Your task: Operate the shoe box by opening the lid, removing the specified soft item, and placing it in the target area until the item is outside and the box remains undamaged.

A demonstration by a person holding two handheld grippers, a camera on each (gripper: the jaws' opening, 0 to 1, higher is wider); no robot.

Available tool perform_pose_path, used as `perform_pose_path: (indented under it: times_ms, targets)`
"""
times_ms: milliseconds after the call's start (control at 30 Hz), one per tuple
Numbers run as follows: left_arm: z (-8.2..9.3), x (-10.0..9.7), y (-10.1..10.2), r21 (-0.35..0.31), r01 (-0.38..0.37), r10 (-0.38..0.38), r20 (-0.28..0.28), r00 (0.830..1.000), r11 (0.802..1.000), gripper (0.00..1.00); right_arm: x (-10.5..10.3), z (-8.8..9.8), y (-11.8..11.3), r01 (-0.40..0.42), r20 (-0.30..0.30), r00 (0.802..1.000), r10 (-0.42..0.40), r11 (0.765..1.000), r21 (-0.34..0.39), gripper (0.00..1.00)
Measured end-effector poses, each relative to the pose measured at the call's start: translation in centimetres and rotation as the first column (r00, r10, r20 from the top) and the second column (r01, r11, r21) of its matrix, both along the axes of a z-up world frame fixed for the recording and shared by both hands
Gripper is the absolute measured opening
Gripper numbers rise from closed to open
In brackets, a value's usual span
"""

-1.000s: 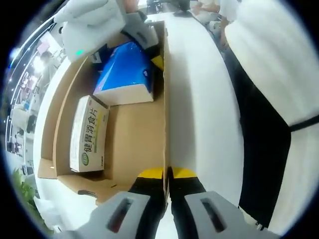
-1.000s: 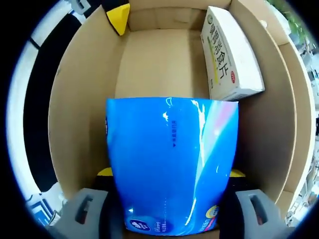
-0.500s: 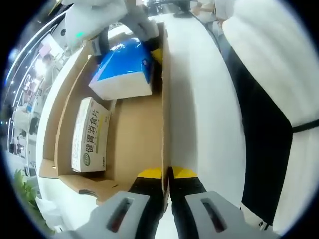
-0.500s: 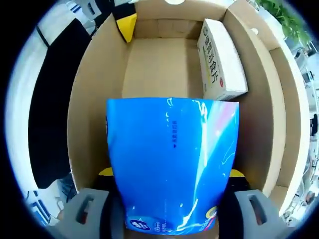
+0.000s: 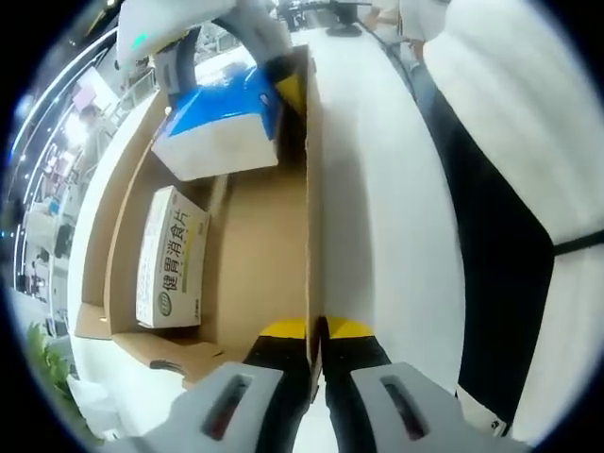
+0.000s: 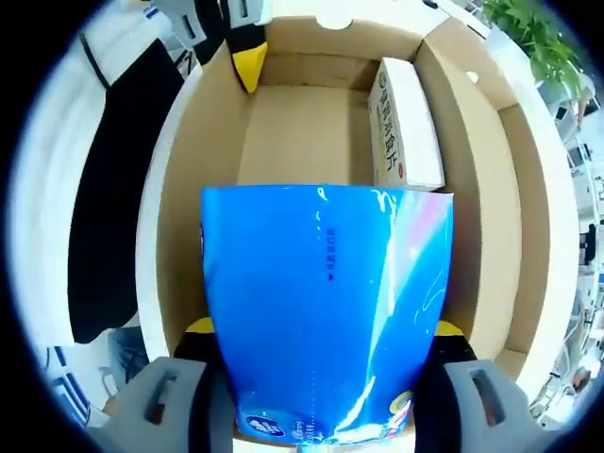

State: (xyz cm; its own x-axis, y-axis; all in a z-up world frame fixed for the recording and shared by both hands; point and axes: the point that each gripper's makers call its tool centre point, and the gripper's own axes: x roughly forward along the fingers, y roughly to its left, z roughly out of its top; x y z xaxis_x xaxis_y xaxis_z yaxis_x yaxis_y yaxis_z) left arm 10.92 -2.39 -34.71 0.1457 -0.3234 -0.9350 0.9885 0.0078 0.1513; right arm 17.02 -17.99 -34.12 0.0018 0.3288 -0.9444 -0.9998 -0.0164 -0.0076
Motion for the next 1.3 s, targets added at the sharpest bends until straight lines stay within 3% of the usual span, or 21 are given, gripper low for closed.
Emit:
perform_pose_path:
  times_ms: [100, 267, 300, 333, 467, 567, 633, 700, 767, 800, 933, 1033, 1200, 1267, 1300]
  targets:
    - [0.1, 0.0, 0.0, -0.016, 0.024, -0.024, 0.017, 1.000, 1.000, 0.03, -0.4, 0.0, -1.1, 0.068, -0.002, 0.998, -0.068, 0.997, -0.031, 0.75]
    - [0.0, 0.0, 0.1, -0.021, 0.038, -0.038, 0.009, 0.999, 0.999, 0.03, -0.8, -0.1, -1.5, 0.090, -0.014, 0.996, -0.091, 0.993, -0.069, 0.75]
    - [0.0, 0.0, 0.1, -0.016, 0.015, -0.015, 0.002, 1.000, 1.000, 0.03, -0.7, -0.5, -1.6, 0.085, -0.019, 0.996, -0.088, 0.987, -0.136, 0.75]
    - [0.1, 0.0, 0.1, -0.014, 0.022, -0.022, 0.004, 1.000, 1.000, 0.03, -0.6, -0.8, -1.3, 0.080, -0.022, 0.996, -0.084, 0.985, -0.151, 0.75]
    - [0.0, 0.0, 0.1, -0.015, 0.026, -0.026, 0.005, 1.000, 1.000, 0.03, 0.0, -0.5, -0.9, 0.037, 0.022, 0.999, -0.034, 0.988, -0.149, 0.75]
    - [0.0, 0.0, 0.1, -0.016, 0.027, -0.027, 0.009, 1.000, 1.000, 0.04, 0.4, -0.5, -0.5, -0.057, 0.069, 0.995, 0.069, 0.985, -0.164, 0.75]
    - [0.1, 0.0, 0.0, -0.020, 0.030, -0.029, 0.018, 0.999, 0.999, 0.04, 0.7, -0.8, -1.8, -0.072, 0.035, 0.996, 0.082, 0.971, -0.230, 0.75]
    - [0.0, 0.0, 0.0, -0.018, 0.025, -0.024, 0.017, 1.000, 1.000, 0.04, 0.6, -1.0, -1.6, -0.054, 0.019, 0.998, 0.060, 0.970, -0.238, 0.75]
    - [0.0, 0.0, 0.1, -0.016, 0.017, -0.017, 0.003, 1.000, 1.000, 0.04, 0.7, -2.2, -1.7, -0.058, 0.051, 0.996, 0.076, 0.958, -0.282, 0.75]
    - [0.0, 0.0, 0.1, -0.015, 0.016, -0.016, 0.001, 1.000, 1.000, 0.04, 0.6, -2.2, -1.4, -0.060, 0.033, 0.997, 0.073, 0.950, -0.305, 0.75]
    - [0.1, -0.1, 0.0, -0.015, 0.016, -0.016, -0.001, 1.000, 1.000, 0.03, 0.5, -2.9, -1.1, -0.036, 0.008, 0.999, 0.040, 0.958, -0.284, 0.75]
    - [0.1, 0.0, 0.0, -0.010, 0.004, -0.004, -0.015, 1.000, 1.000, 0.03, 0.5, -4.6, -1.1, -0.028, 0.000, 1.000, 0.029, 0.949, -0.315, 0.75]
    - [0.0, 0.0, 0.1, -0.002, 0.009, -0.009, -0.022, 1.000, 1.000, 0.03, 0.7, -4.5, -1.0, -0.017, -0.009, 1.000, 0.015, 0.929, -0.369, 0.75]
    - [0.0, 0.0, 0.1, -0.001, 0.009, -0.009, -0.025, 1.000, 1.000, 0.03, 0.7, -4.4, -1.2, -0.024, -0.012, 1.000, 0.021, 0.935, -0.354, 0.75]
    - [0.0, 0.0, 0.0, -0.006, 0.016, -0.016, -0.017, 1.000, 1.000, 0.03, 0.7, -4.4, -1.2, -0.025, -0.015, 1.000, 0.022, 0.952, -0.306, 0.75]
